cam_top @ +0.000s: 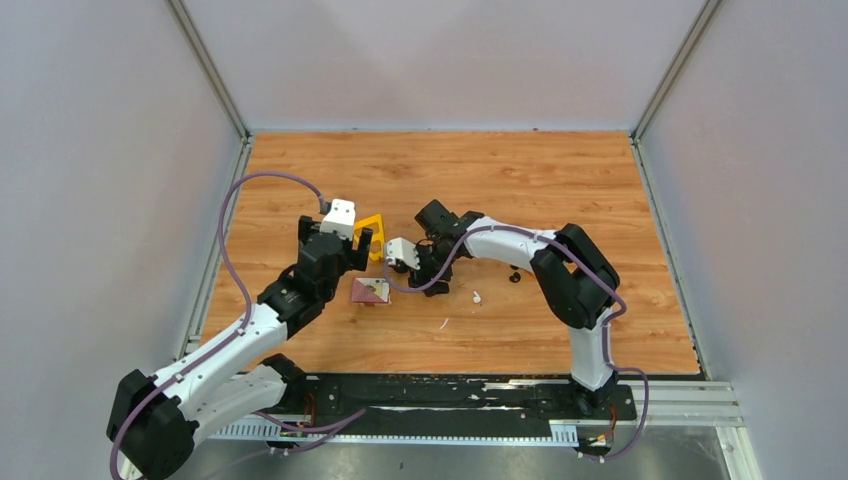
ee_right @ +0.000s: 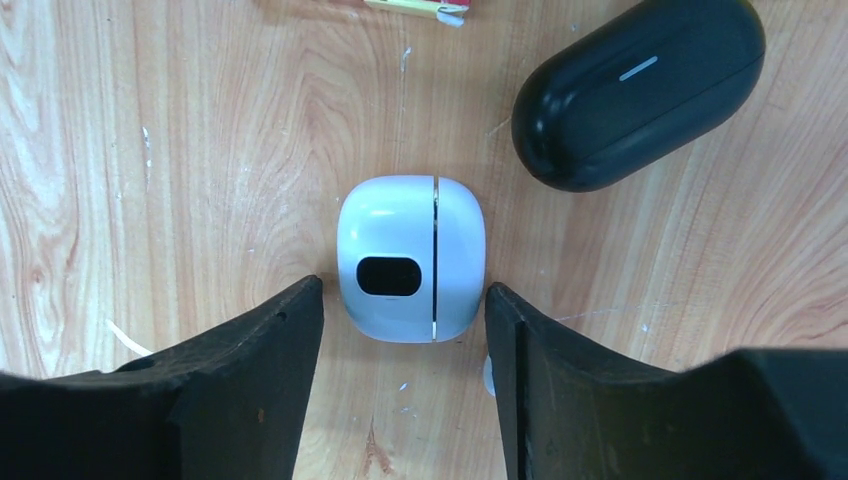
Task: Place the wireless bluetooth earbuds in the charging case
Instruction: Pick up the charging case from the center of the board, then pass from the right arm to the left
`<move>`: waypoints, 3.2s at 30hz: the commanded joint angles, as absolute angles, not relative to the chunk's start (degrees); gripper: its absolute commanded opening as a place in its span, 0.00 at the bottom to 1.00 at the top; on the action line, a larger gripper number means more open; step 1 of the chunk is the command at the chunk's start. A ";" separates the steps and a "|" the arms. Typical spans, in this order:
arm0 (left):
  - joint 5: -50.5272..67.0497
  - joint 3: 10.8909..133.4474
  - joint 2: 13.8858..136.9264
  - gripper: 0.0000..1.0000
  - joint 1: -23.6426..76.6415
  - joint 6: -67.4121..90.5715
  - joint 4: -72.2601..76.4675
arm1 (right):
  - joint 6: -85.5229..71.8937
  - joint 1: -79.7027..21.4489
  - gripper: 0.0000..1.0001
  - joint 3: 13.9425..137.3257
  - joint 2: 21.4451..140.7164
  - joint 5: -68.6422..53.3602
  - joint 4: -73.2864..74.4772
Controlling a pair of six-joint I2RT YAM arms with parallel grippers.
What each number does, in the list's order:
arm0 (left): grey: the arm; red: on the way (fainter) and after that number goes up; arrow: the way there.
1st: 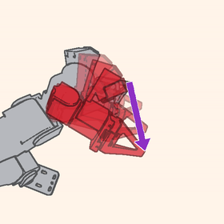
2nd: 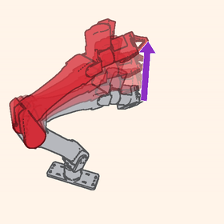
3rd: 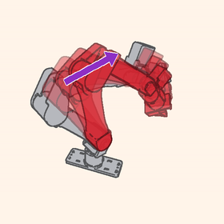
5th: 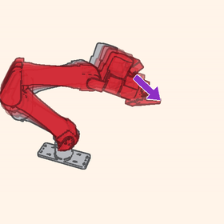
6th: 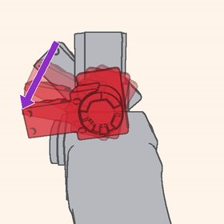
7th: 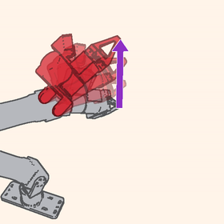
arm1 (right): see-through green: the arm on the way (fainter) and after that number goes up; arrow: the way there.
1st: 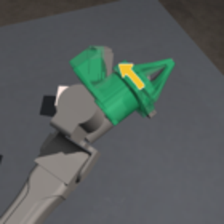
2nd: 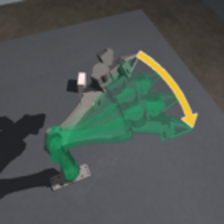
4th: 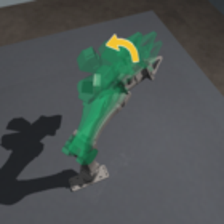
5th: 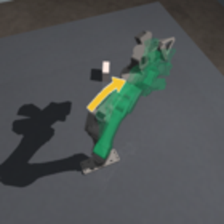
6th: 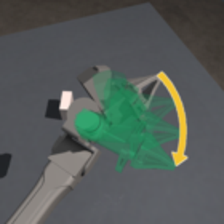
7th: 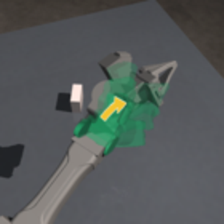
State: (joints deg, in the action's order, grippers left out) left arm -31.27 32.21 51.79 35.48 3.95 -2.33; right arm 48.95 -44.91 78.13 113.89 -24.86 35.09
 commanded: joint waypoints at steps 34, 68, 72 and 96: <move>-28.50 32.50 51.76 1.00 35.45 4.34 -0.26 | 40.45 -45.44 0.35 69.86 108.23 -26.92 21.89; 31.39 29.97 68.66 0.87 30.87 49.90 34.52 | 39.65 -45.04 0.31 68.95 78.52 -18.82 34.51; 33.04 30.22 70.84 0.85 30.85 53.40 37.85 | 39.46 -45.03 0.31 69.60 78.15 -20.32 35.14; 45.83 30.82 85.09 0.51 30.85 69.91 62.49 | 38.94 -45.09 0.32 71.90 81.21 -21.27 33.93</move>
